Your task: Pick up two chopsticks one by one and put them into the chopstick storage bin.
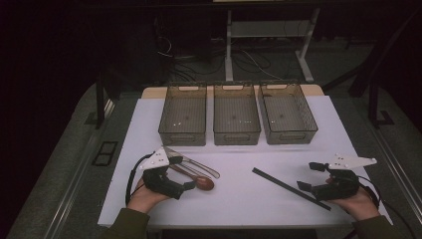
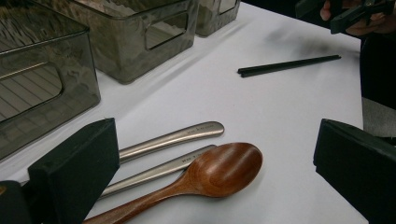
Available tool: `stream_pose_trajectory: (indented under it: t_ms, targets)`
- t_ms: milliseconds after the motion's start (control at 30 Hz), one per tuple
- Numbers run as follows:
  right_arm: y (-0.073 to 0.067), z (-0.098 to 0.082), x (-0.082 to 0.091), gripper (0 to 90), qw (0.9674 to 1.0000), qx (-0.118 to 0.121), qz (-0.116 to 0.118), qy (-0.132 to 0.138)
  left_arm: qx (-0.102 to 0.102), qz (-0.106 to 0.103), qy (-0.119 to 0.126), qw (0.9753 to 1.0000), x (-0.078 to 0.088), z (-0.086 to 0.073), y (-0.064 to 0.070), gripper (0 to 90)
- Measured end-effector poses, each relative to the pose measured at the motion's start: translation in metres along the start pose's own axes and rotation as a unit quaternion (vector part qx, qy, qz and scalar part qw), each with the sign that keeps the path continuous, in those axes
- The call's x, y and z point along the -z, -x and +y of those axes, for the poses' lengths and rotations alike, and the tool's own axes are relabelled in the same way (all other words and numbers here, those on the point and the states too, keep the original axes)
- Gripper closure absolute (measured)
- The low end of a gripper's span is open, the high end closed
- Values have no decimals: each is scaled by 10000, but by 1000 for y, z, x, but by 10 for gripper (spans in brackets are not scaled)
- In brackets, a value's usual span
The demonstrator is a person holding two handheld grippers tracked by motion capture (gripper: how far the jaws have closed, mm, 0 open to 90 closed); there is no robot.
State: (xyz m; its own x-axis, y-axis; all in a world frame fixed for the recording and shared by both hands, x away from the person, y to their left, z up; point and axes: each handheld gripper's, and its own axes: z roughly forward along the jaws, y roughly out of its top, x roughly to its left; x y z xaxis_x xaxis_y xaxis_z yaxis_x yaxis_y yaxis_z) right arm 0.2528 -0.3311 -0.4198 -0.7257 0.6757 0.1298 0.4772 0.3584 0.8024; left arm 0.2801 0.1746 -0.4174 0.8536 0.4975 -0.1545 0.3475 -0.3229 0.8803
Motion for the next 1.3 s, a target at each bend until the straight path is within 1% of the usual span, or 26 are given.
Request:
stream_pose_trajectory:
  t_ms: [167, 267, 367, 467, 567, 667, 800, 867, 900, 933, 1100, 1133, 1167, 1200, 1233, 1267, 1300]
  targets:
    - [0, -1, -3, 148, 10000, -31, 4, -85, -9, -1, -24, 10000, 0, -1, 0, 0]
    - [-1, -1, -5, 168, 9998, -8, 70, -167, -8, 5, -14, 10000, 0, -1, 0, 0]
    - [-1, -1, -6, 220, 9998, 33, 109, -192, 2, -5, 7, 10000, 0, 0, 1, 0]
    - [-2, -1, -6, 235, 9996, 29, 144, -228, -28, -16, -33, 10000, -1, 0, 1, 0]
    - [-3, -1, -8, 261, 9995, 36, 166, -265, -16, -2, -29, 10000, -1, -1, 1, 0]
    - [-5, -2, -12, 309, 9991, 110, 197, -371, -20, 9, -33, 10000, -1, -1, 1, 0]
    - [-6, -4, -16, 362, 9982, 149, 276, -509, -28, 10, -33, 10000, -1, 0, 1, 0]
    - [-7, -4, -17, 394, 9980, 191, 288, -530, -30, 11, -33, 10000, -1, 0, 1, 0]
    - [-7, -4, -17, 394, 9980, 191, 288, -530, -21, 9, -32, 10000, -1, 0, 1, 0]
    - [-8, -4, -18, 432, 9977, 215, 310, -560, -18, 12, -31, 10000, -1, -1, 1, 0]
    - [-9, -4, -20, 535, 9968, 269, 303, -685, -15, 10, -35, 10000, -2, -1, 1, 0]
    - [-9, -4, -20, 535, 9968, 269, 303, -685, -18, 7, -38, 10000, -2, -1, 1, 0]
    - [-9, -4, -21, 556, 9967, 287, 292, -702, -18, 3, -37, 10000, -2, -1, 1, 0]
    - [-8, -5, -21, 580, 9966, 298, 283, -721, -22, 6, -43, 10000, -2, -1, 1, 0]
    - [-8, -5, -21, 623, 9964, 309, 273, -738, -15, 3, -43, 10000, -2, -1, 1, 0]
    - [-8, -5, -21, 623, 9964, 309, 273, -738, -17, 1, -46, 10000, -2, -1, 1, 0]
    - [-8, -5, -22, 661, 9959, 326, 282, -796, -26, 4, -55, 10000, -2, -1, 1, 0]
